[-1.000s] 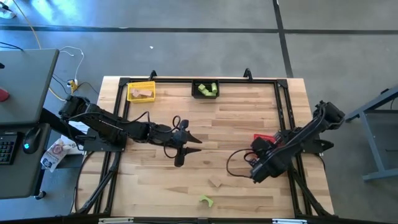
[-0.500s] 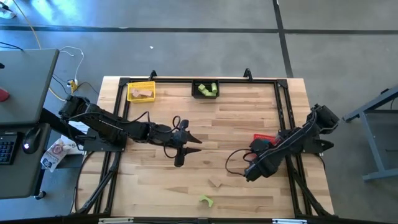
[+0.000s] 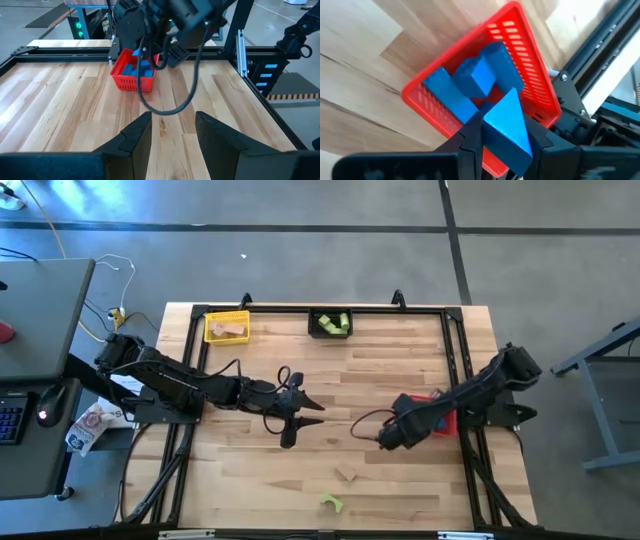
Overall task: Sort & place blocks by color
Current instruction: Put the blue block into the red basket, then put the brown block into the yellow basket
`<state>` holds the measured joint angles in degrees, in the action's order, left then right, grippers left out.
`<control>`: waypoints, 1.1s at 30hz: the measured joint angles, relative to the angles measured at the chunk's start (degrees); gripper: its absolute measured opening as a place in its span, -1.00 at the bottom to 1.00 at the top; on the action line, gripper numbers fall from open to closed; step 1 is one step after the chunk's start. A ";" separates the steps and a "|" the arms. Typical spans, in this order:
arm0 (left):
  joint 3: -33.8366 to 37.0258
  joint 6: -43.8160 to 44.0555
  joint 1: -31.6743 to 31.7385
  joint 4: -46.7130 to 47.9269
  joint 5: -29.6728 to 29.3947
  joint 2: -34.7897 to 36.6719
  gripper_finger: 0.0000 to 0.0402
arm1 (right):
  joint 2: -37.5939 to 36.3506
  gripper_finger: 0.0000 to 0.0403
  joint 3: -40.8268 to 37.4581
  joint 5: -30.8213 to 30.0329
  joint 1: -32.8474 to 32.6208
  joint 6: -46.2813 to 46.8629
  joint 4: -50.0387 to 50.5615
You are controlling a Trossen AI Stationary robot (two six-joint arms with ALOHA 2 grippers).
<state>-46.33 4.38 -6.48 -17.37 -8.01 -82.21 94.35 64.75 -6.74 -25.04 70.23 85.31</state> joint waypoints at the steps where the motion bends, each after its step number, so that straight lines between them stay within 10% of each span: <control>1: 0.00 0.00 0.00 0.00 0.00 0.00 -0.30 | 0.00 -0.67 0.00 0.31 0.67 -1.04 -0.41; 33: -0.02 2.06 -0.74 1.86 -0.15 0.00 -0.30 | 0.00 -0.16 0.00 -1.21 7.81 -11.17 -0.04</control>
<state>-46.35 6.44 -7.22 -15.50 -8.16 -82.21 94.35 64.75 -7.95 -17.22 59.06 85.27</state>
